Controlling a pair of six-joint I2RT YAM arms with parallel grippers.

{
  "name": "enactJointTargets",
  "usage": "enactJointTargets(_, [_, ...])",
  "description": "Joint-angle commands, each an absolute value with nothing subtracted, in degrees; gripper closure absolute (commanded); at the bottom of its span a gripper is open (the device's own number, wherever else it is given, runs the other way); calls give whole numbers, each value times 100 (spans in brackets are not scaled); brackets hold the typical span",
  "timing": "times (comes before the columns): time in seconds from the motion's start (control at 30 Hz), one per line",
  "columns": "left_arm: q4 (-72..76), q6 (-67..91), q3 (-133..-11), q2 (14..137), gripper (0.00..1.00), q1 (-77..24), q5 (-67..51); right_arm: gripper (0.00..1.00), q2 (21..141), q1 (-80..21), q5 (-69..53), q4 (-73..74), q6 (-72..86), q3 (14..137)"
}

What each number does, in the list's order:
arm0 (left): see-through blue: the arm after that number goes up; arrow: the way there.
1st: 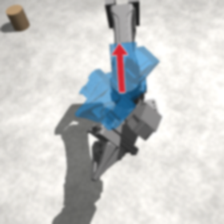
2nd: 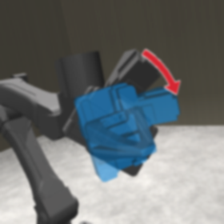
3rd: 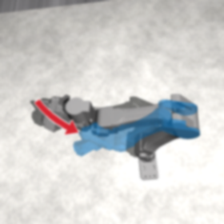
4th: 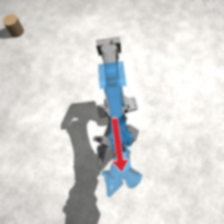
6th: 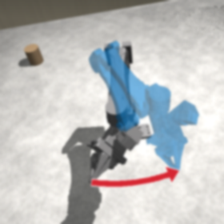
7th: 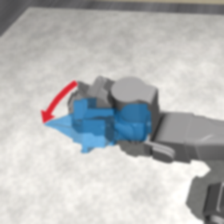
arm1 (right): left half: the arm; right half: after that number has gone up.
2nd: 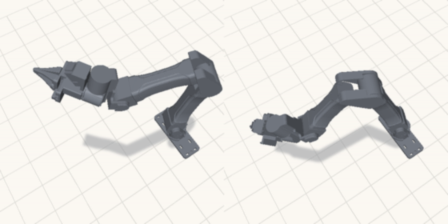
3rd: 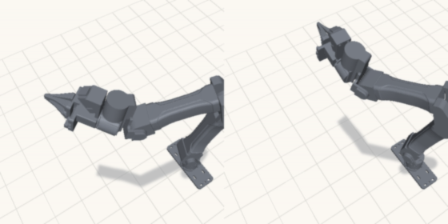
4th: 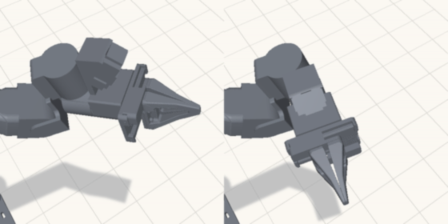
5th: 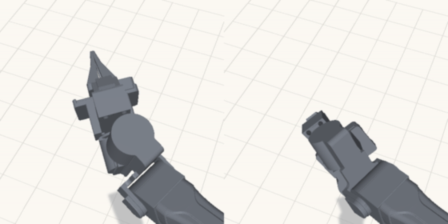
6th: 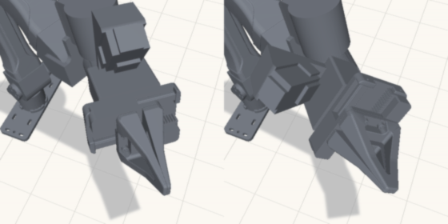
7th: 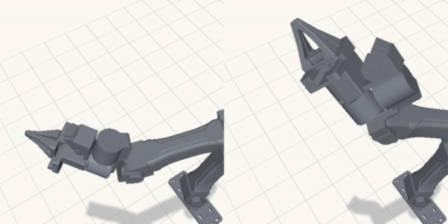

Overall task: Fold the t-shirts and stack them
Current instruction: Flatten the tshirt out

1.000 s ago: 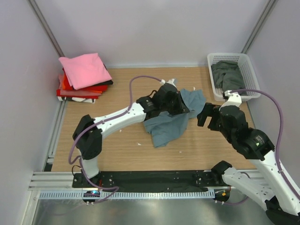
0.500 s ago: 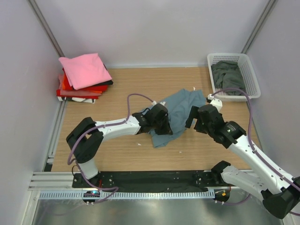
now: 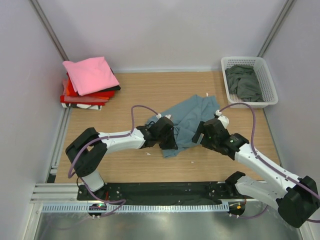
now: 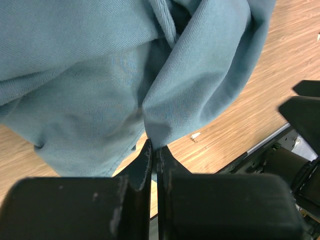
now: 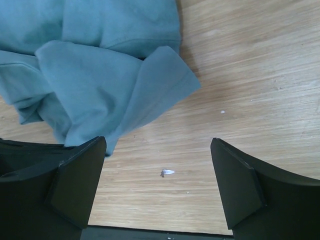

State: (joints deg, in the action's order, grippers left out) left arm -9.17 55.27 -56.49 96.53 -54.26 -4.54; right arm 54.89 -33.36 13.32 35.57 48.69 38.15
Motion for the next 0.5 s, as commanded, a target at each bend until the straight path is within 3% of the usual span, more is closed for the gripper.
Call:
enactJointTargets(0.0, [-659,5467,-5713,9492,100,-5441,-378,9,5388,-3331,1450,3025,5036,3534])
enactJointTargets(0.2, [-756,5475,-5757,9545,100,-5414,-360,24,5554,-3077,1407,2322,4773,3103])
enactJointTargets(0.47, [-861,5441,-5792,9571,100,-5335,-387,28,5976,-2031,195,1152,4255,2707])
